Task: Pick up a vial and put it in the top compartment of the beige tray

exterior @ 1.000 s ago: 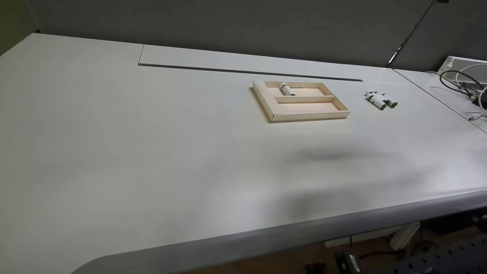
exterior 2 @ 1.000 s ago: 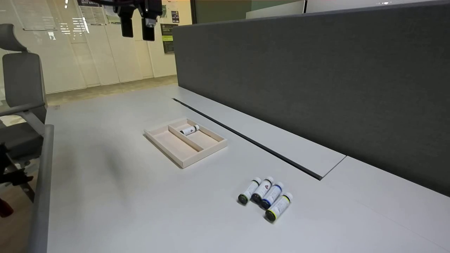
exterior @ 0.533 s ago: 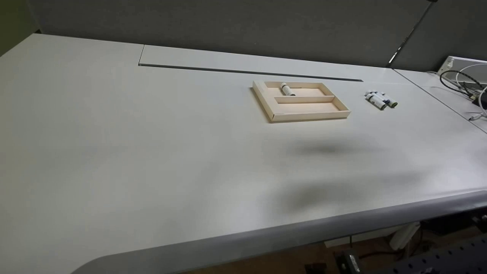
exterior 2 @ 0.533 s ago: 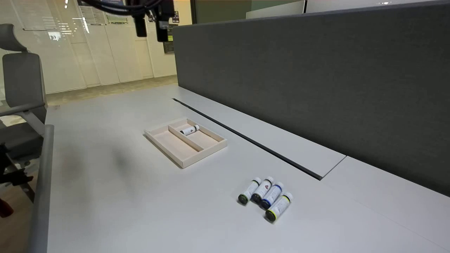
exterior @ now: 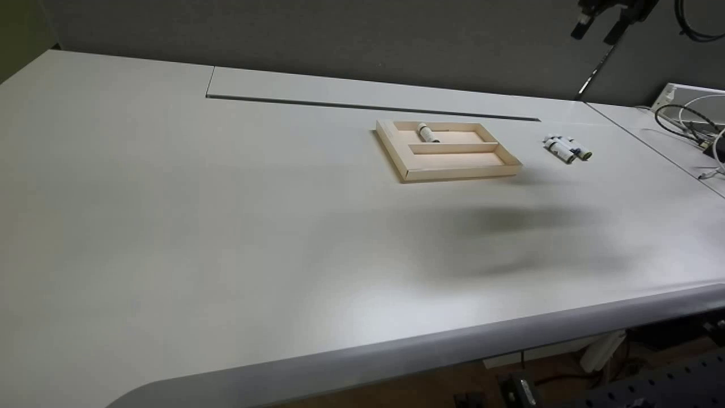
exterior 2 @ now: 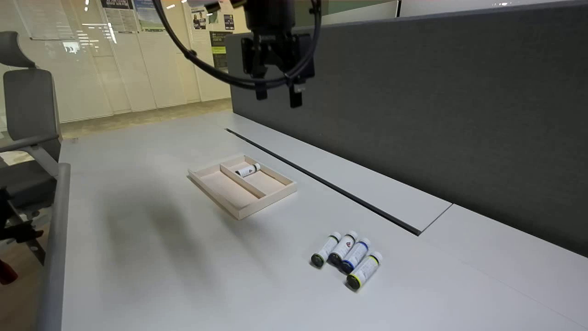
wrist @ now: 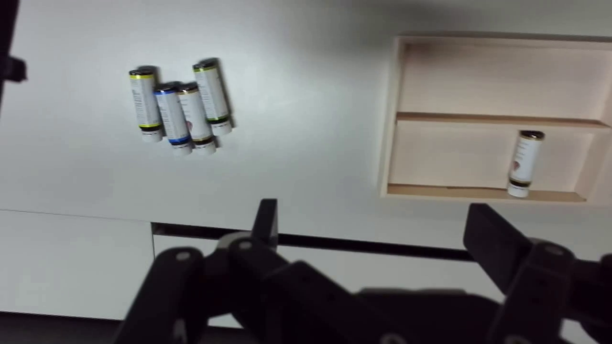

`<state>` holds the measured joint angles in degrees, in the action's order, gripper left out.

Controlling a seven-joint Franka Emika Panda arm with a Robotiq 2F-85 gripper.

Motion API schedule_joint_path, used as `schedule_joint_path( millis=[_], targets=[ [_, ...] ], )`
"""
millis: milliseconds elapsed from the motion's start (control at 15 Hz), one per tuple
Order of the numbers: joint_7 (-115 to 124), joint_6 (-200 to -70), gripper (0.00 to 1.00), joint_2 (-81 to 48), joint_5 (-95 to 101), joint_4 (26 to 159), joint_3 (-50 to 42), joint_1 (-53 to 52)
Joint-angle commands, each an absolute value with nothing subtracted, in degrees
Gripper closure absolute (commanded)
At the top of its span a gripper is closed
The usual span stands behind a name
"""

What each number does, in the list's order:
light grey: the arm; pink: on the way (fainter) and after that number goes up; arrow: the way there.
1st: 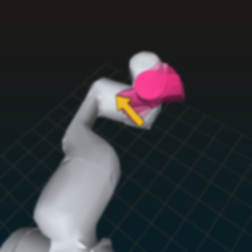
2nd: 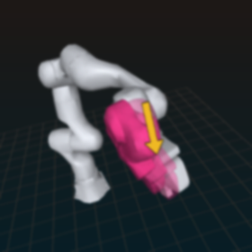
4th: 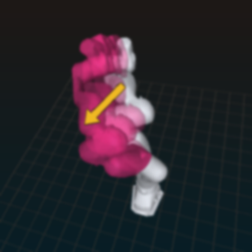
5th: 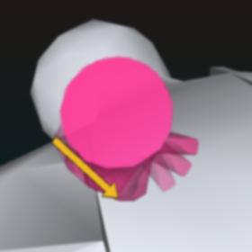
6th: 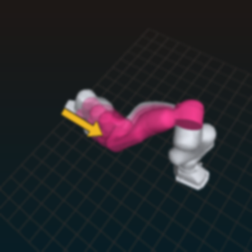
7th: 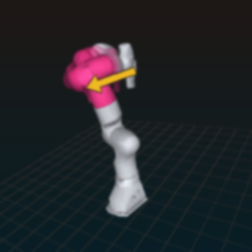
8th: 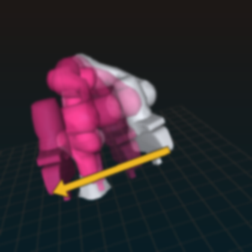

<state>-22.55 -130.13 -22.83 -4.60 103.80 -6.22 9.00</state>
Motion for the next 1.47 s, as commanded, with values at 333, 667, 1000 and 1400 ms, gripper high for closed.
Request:
schedule_joint_path(
  millis=[333, 667, 1000, 1400],
  targets=[
    [-25.57, -126.37, 0.00, -41.07, 4.86, 88.77, -6.43, 14.01],
    [-24.92, -121.74, 0.00, -40.87, 4.31, 88.97, -5.70, 14.70],
    [-23.59, -124.51, 0.00, -43.13, 4.06, 87.46, -5.87, 15.07],
    [-24.30, -133.90, 0.00, -49.43, 2.80, 85.91, -4.74, 17.39]
  ],
)
